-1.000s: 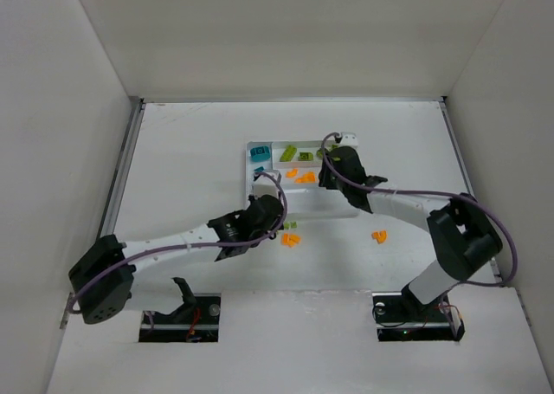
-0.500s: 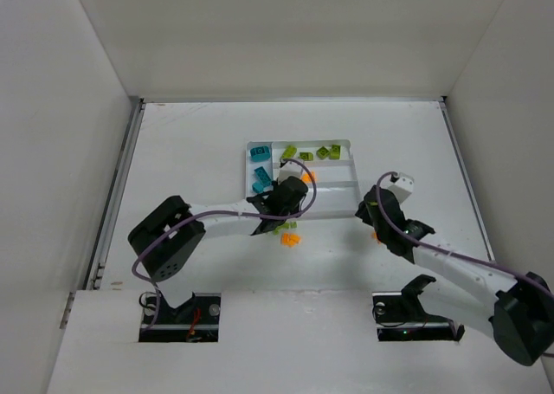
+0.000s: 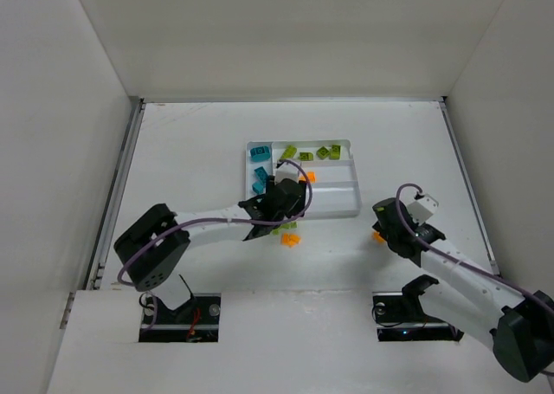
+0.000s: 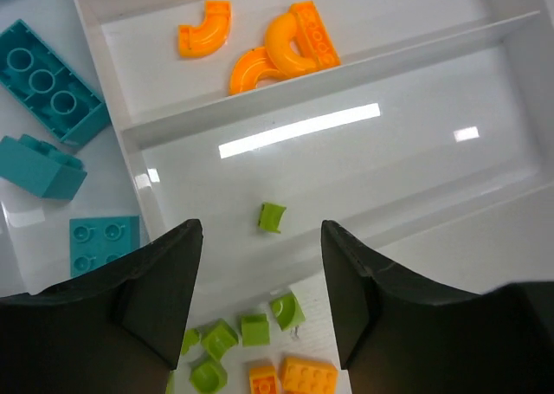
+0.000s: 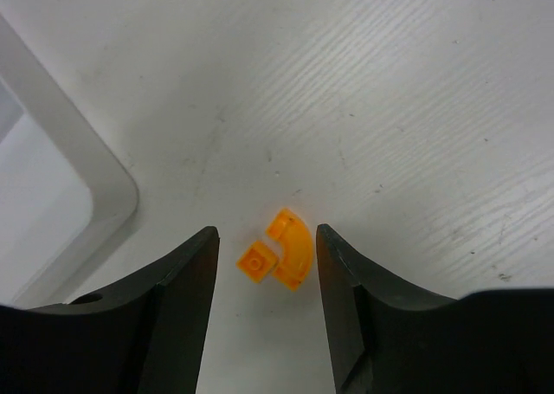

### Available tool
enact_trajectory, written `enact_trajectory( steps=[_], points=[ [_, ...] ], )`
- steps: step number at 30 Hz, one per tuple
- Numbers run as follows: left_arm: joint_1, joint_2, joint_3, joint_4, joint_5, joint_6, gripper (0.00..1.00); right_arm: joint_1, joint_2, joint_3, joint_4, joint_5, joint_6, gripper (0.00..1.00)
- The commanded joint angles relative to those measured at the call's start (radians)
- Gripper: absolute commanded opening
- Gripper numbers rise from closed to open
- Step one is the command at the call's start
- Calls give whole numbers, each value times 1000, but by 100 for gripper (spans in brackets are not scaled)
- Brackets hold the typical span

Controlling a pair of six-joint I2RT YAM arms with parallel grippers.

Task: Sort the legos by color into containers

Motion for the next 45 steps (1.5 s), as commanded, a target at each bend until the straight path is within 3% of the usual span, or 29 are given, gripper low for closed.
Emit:
enact_trajectory(
  steps=[1,5,12,15,22,30,36,42,45],
  points=[
    [-22,-143,-59,41,-23,14,55,-32,35,40,-52,-27,20,54],
    [-53,-276,-154,41,-26,2,55,-64,104,69,-32,-66,-55,46],
    [-108,-444,-267,42,-29,-27,54,-113,182,88,-31,-178,-49,41],
    [-114,-514,-301,42,-29,-26,53,-147,245,111,-46,-209,-62,33],
    [-85,-635,-363,50,-20,-20,53,-153,322,158,-81,-284,-31,34],
    [-82,-606,-364,59,23,-27,53,34,320,203,-133,-285,89,32],
    [-96,-577,-357,50,8,-24,52,238,420,259,-101,-239,164,29],
    [-131,-567,-361,22,-33,-26,49,393,506,338,-130,-89,132,43],
    [-153,-557,-366,12,-61,-29,49,446,515,350,-130,-66,106,45]
  ],
)
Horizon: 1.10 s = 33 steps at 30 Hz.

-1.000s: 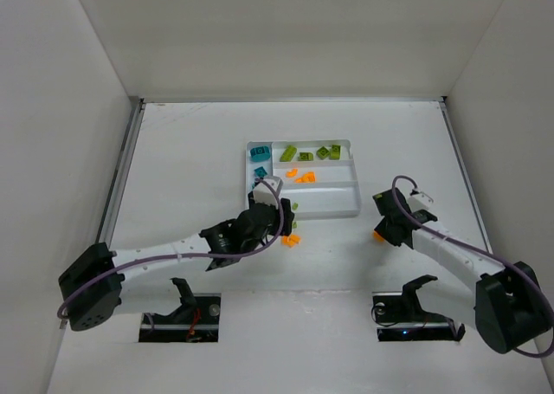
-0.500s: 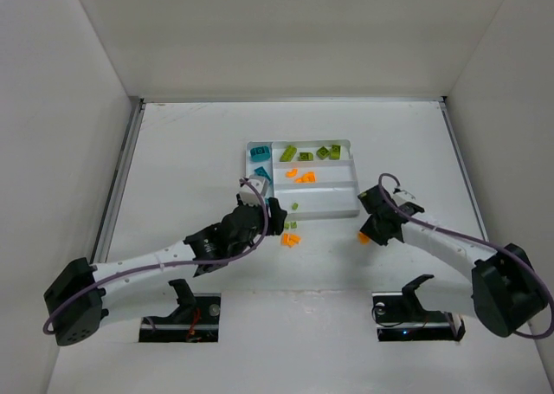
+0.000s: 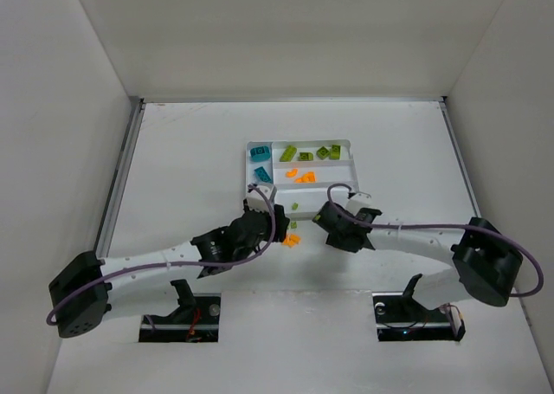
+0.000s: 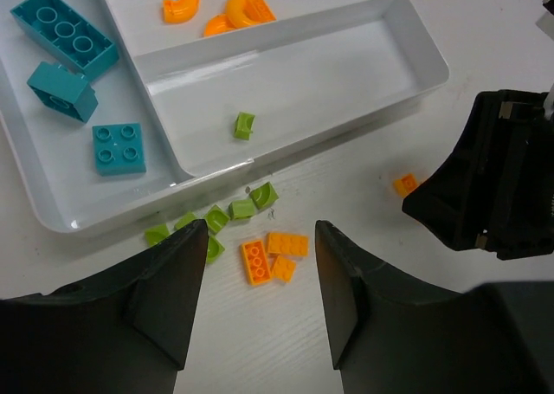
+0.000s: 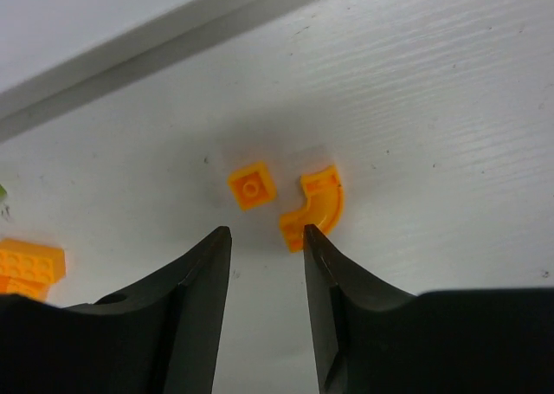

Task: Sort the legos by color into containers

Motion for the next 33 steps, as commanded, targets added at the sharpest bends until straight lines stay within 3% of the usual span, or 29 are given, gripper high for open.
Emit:
enact_trajectory(
  steps=[1,9,23,33],
  points=[
    [-25,7,-9,-2,-52,-7,49,48,8,54,-31,92,-24,45],
    [-58,4,1,-30,-85,-25,49,77,-53,50,-109,198,-29,43],
    [-105,74,-3,-78,-147,-71,50,21,-19,-5,-42,94,-28,48],
    [-52,114,-6,-90,-168,-88,53,-8,47,-36,74,14,-28,45]
  ],
)
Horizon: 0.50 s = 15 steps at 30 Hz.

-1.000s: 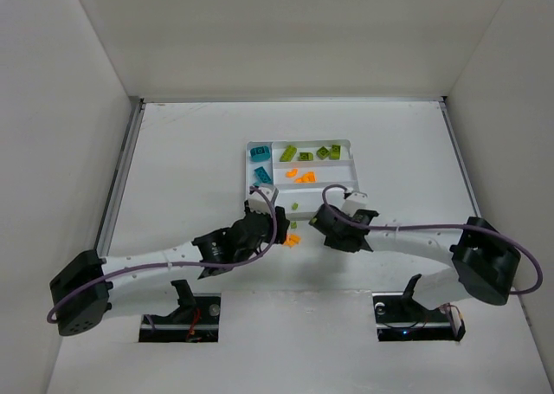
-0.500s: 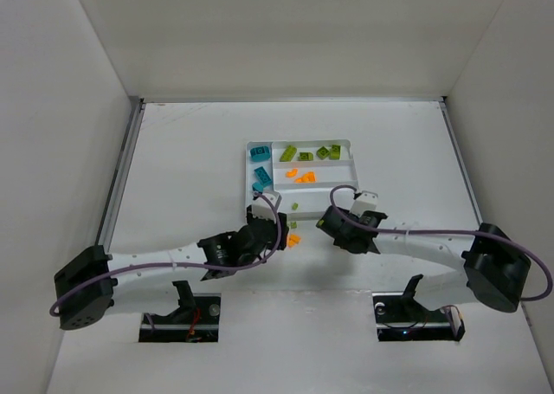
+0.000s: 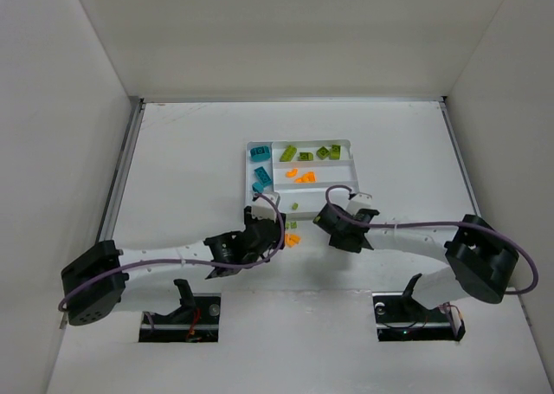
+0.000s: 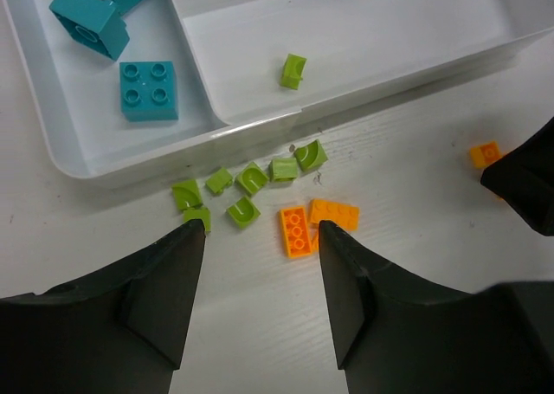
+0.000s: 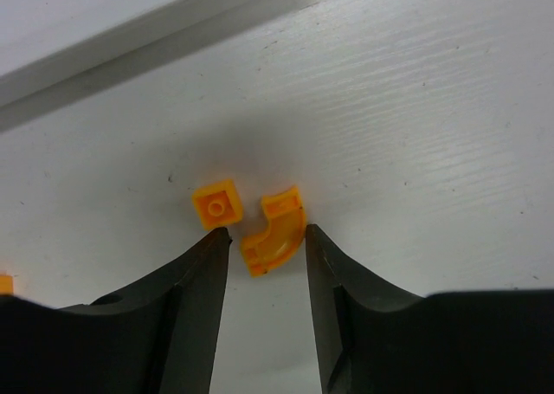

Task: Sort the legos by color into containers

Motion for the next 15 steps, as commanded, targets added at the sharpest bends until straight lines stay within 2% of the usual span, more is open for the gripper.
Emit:
enact_trajectory(
  steps=[1,7,15],
  points=[
    [24,7,-7,-11,-27,-15,53,-12,14,-21,76,-36,10,43],
    [45,33,-21,-19,-20,-26,56,-12,-27,-53,95,-27,40,25],
    [54,82,-29,-36,-30,-67,52,25,-163,-35,9,55,31,21]
  ],
)
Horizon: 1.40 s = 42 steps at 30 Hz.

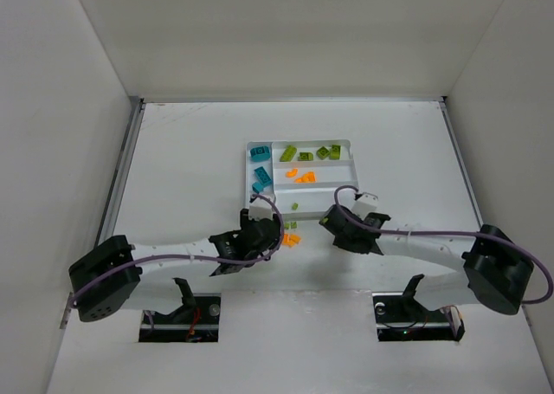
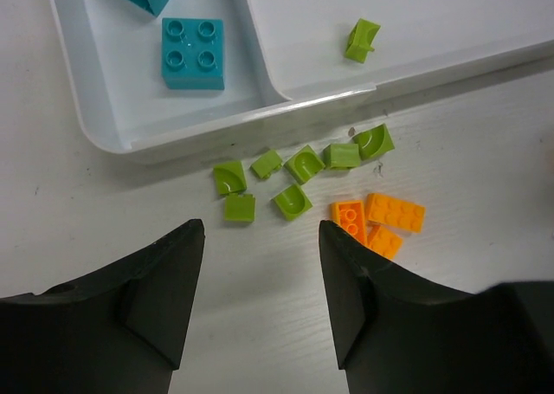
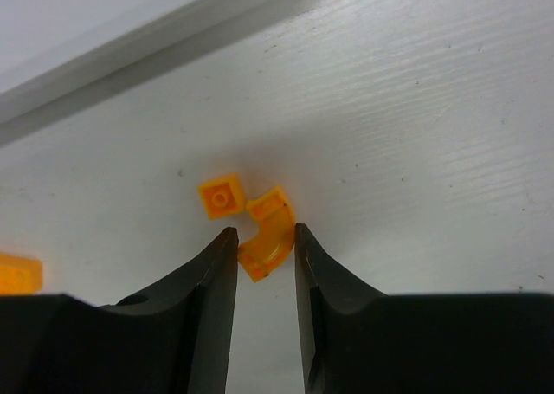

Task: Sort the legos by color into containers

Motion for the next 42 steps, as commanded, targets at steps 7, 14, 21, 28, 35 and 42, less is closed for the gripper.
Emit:
enact_trajectory(
  steps=[7,14,21,28,35,42],
  points=[
    [16,51,-14,4,-60,-47,47,28,-192,42,-25,62,-56,21],
    [42,33,-26,-5,-48,-67,47,-73,-186,142,159,57,-286,22],
    [33,57,-11,-5,-28,-79,46,-234,6,263,432,-64,-454,23],
    [39,100,-5,4,-28,-80,46,-298,202,392,532,-114,-486,24],
    [45,152,13,27,-26,-60,44,-332,350,470,558,-143,-485,25],
    [50,195,23,44,-23,-50,42,-352,429,478,581,-151,-468,28]
  ],
)
